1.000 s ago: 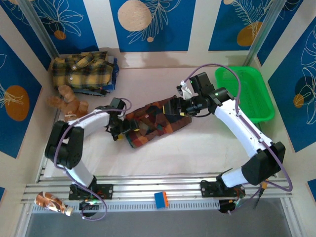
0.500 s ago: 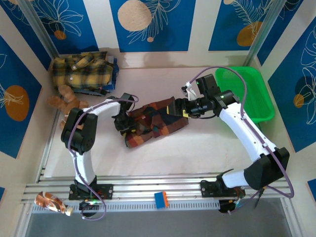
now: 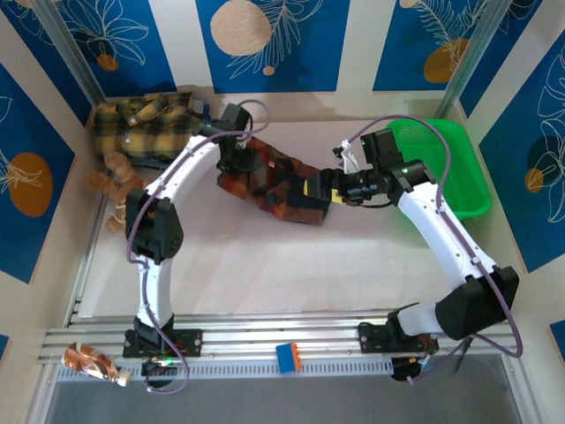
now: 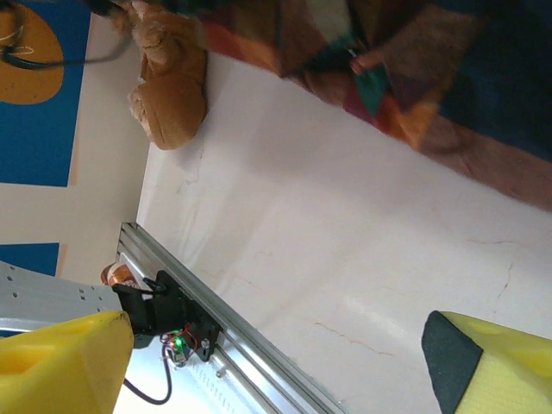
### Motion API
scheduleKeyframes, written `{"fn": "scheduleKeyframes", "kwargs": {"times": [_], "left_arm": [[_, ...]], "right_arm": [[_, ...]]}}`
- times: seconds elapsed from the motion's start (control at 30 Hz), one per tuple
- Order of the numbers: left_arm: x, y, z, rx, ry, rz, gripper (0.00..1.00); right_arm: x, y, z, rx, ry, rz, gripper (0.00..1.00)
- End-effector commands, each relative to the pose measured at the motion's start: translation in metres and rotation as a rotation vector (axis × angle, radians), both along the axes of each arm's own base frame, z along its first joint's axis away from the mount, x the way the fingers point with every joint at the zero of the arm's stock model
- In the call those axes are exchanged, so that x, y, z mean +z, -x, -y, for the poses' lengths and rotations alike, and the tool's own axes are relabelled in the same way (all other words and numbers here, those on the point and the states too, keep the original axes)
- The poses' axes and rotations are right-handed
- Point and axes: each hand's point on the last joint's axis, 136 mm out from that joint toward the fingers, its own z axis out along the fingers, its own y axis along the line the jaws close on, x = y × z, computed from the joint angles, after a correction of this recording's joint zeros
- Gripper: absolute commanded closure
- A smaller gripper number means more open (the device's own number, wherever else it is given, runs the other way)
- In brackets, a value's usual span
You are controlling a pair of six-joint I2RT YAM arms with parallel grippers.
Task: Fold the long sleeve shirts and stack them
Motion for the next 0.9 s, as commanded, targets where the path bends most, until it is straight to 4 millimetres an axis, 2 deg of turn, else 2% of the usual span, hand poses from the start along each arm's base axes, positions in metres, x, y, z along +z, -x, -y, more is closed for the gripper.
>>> {"fn": "scheduleKeyframes", "kwargs": {"times": [0.0, 0.1, 0.27, 0.53, 0.8, 0.87], "left_arm": [[0.045, -0.015, -0.022, -0.089, -0.147, 0.095, 1.0], [0.085, -0.029, -0.021, -0.117, -0.159, 0.194, 1.0], [0.131, -0.042, -0.027, -0.159, -0.163, 0.339, 1.0], [0.194, -0.05, -0.071, -0.13, -0.184, 0.519, 1.0], [0.253, -0.052, -0.086, -0.167, -0.232, 0.713, 1.0], [0.275, -0.05, -0.093, -0.146, -0.222, 0.773, 1.0]], "right_arm": [[0.013, -0.004, -0.004, 0.022, -0.032, 0.008, 0.11], [0.016, -0.01, -0.006, 0.023, -0.043, 0.014, 0.12], [0.018, -0.02, -0.011, 0.026, -0.059, 0.007, 0.12], [0.016, -0.031, -0.016, 0.017, -0.079, -0.001, 0.11], [0.01, -0.039, -0.02, 0.021, -0.08, -0.023, 0.12], [0.009, -0.042, -0.021, 0.02, -0.083, -0.028, 0.12]]}}
